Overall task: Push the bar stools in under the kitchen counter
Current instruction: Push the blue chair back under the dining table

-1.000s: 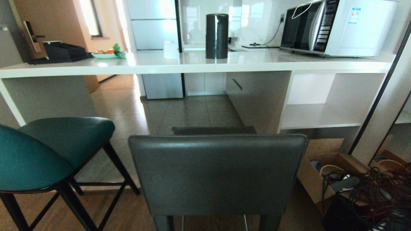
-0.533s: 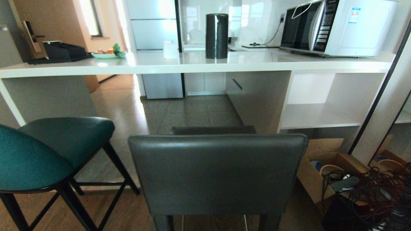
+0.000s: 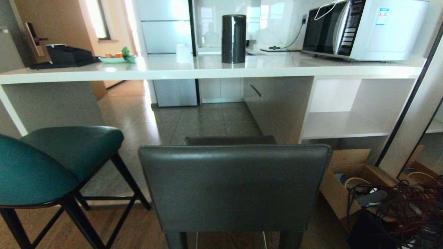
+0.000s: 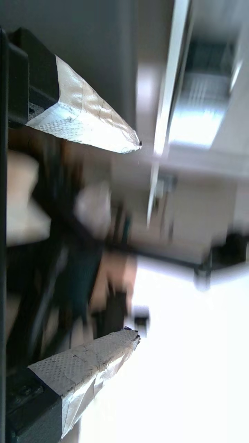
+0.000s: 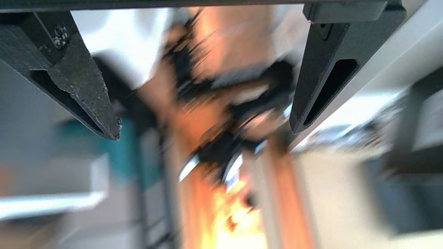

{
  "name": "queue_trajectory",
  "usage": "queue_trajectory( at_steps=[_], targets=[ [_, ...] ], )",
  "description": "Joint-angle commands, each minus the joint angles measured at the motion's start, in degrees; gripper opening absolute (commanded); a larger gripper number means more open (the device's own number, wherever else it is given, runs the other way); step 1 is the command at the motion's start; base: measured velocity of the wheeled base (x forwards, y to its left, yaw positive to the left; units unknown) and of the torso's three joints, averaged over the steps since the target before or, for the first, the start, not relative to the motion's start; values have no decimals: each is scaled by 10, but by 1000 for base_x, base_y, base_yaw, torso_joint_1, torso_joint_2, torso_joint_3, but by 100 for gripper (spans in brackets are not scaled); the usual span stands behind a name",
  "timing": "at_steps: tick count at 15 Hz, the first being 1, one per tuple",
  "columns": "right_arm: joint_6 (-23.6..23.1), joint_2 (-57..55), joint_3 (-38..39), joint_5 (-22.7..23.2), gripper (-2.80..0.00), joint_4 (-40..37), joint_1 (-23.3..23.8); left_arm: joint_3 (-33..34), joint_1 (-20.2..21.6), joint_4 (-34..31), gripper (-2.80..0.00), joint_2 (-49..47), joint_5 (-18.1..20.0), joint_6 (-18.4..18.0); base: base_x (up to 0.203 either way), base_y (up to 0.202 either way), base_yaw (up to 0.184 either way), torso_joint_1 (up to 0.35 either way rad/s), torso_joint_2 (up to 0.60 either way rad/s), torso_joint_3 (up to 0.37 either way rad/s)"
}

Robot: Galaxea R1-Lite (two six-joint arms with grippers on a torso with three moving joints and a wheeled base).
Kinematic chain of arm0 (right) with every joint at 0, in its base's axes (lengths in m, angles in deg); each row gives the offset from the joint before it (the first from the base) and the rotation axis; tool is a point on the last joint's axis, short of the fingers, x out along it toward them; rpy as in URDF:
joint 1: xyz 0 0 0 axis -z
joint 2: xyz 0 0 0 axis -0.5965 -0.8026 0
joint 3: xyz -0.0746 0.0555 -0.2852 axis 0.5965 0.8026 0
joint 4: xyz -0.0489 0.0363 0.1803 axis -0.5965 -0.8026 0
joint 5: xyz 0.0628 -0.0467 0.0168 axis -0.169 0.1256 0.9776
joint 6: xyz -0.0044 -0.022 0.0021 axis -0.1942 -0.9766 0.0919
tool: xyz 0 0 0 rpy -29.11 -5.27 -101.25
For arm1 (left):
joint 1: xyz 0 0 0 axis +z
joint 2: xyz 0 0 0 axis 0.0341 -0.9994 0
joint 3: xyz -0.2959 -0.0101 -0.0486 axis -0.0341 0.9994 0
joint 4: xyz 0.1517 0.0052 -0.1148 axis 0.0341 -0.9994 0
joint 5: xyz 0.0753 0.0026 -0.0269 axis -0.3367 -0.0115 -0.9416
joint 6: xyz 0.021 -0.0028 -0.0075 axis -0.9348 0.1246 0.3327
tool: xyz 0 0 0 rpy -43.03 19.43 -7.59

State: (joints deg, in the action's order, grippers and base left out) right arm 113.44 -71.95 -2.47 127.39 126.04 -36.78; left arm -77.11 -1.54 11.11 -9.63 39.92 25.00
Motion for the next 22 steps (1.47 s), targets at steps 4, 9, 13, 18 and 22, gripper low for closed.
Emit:
queue_trajectory(
  at_steps=[4, 9, 13, 18, 22],
  targets=[
    [-481, -2, -122, -284, 0, -448, 0, -119, 0, -423, 0, -2, -112, -430, 0, 0, 0, 0, 0, 0],
    [-715, -1, -148, -490, 0, -560, 0, -60, 0, -480, 0, 2, -466, -729, 0, 0, 0, 0, 0, 0],
    [-804, -1, -189, -578, 0, -635, 0, -76, 0, -472, 0, 2, -531, -706, 0, 0, 0, 0, 0, 0],
    [-725, -1, -96, -593, 0, -643, 0, -13, 0, -479, 0, 2, -513, -704, 0, 0, 0, 0, 0, 0],
    [-742, -1, 126, -614, 0, -572, 0, 75, -1, -499, 0, 2, -499, -648, 0, 0, 0, 0, 0, 0]
  ],
)
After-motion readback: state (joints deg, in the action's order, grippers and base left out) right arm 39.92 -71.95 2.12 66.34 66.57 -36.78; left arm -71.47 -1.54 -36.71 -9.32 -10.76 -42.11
